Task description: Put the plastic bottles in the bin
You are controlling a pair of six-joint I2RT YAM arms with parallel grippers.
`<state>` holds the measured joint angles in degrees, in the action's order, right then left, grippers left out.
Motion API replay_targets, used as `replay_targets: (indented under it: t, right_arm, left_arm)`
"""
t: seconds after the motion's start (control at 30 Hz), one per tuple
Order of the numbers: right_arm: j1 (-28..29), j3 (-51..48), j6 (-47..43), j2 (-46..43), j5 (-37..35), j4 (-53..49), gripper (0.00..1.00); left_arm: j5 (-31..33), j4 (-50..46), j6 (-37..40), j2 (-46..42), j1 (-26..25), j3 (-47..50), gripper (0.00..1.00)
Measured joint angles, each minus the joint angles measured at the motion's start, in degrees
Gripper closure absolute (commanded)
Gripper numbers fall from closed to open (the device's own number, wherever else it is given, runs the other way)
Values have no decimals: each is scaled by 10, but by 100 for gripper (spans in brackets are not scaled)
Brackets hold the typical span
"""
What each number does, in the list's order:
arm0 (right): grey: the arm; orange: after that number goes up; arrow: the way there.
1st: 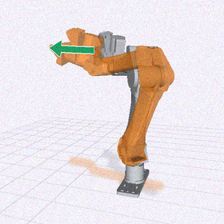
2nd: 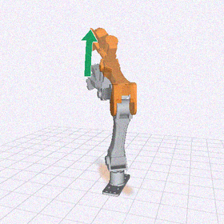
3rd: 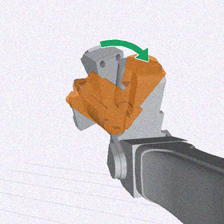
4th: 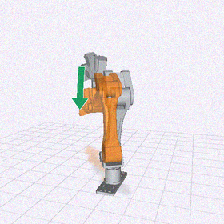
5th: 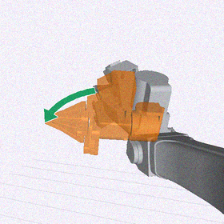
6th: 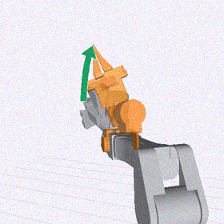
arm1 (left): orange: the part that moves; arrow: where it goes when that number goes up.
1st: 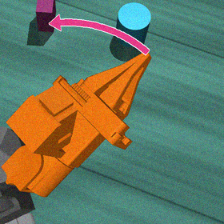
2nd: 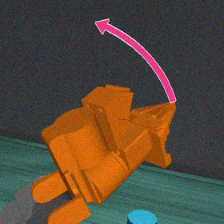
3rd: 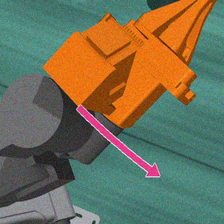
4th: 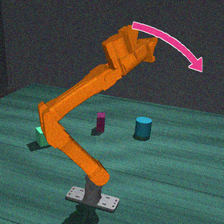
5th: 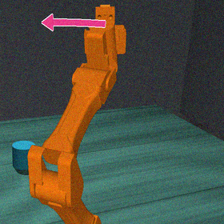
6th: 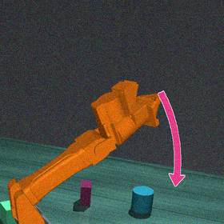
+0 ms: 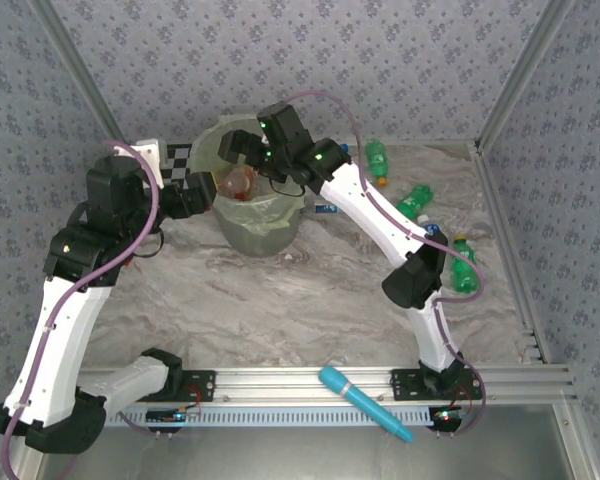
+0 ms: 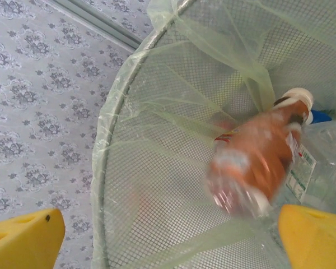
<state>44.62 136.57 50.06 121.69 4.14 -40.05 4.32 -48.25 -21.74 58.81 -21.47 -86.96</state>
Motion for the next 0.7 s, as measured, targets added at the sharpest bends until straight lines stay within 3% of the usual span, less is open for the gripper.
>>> replay_targets:
  t: [0.43, 0.7]
  right_arm:
    - [-2, -5, -39, -64, -42, -31, 0]
    - [-31, -127, -64, -193, -87, -32, 0]
  left_arm:
    - [-21, 1, -5, 1, 0, 1, 0]
    - [-78, 19, -28, 25, 0, 2, 0]
